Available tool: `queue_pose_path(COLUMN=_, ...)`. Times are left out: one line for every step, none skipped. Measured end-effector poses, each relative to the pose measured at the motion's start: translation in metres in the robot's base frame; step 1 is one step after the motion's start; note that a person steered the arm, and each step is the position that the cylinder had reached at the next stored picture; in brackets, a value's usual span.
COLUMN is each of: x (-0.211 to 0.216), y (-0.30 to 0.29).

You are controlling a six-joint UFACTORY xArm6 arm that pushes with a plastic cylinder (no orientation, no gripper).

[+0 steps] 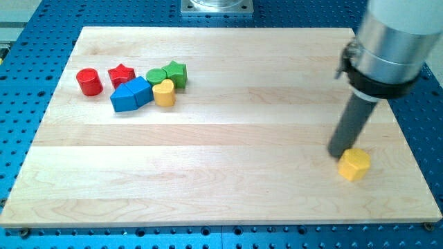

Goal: Push the yellow heart into the yellow hexagon

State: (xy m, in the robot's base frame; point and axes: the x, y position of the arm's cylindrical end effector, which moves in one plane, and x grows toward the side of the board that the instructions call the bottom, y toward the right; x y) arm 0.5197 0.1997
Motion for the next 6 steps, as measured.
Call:
queue_pose_path(x=-0.023, y=0.002)
queue_pose_path(x=-0.128, y=-0.033)
queue_pose_path(x=-0.181, y=-0.110)
queue_pose_path(x=-0.182, y=-0.208)
queue_pose_path(x=-0.173, y=-0.277)
queue_pose_path(x=-0.140, y=-0.296)
